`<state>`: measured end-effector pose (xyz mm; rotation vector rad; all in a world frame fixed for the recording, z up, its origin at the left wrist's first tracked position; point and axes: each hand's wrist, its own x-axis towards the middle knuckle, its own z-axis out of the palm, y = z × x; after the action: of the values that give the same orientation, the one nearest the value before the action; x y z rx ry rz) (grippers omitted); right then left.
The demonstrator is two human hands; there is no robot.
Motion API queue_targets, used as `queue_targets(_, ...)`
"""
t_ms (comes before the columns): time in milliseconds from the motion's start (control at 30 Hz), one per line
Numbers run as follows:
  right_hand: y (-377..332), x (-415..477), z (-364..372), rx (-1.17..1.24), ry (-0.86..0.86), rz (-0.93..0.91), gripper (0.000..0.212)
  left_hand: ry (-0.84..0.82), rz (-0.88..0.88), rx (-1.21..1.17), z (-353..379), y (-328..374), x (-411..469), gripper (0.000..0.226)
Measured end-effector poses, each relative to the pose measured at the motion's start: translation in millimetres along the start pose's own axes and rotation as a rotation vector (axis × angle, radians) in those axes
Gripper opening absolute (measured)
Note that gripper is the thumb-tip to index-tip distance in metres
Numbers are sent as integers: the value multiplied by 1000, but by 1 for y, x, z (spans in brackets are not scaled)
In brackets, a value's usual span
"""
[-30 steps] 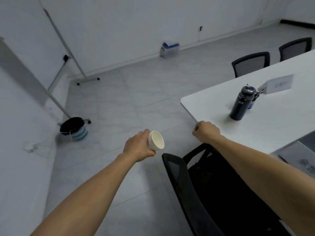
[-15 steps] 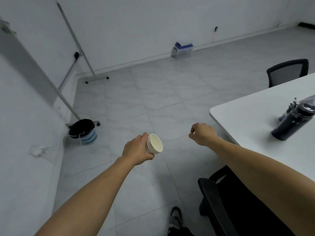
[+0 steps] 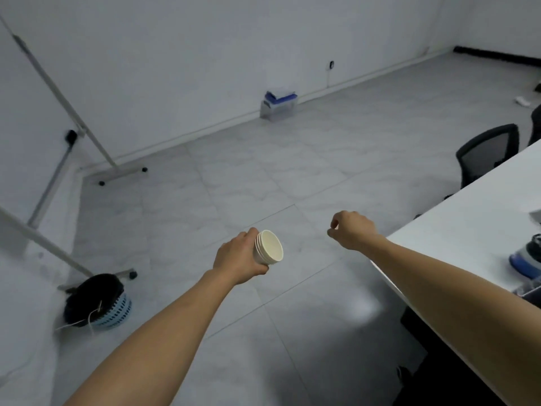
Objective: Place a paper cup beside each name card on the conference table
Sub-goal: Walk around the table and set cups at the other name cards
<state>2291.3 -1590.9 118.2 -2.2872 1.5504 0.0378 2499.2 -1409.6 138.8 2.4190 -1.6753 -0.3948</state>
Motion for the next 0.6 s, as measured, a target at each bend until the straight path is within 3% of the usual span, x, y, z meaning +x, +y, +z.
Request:
queue_targets(333,0,180,-27,13,44,214,25,-48,218,13,-22,-19,247,67)
queue_targets(600,57,268,-84,38,125,443,27,-168,499,47,-32,61,434,64)
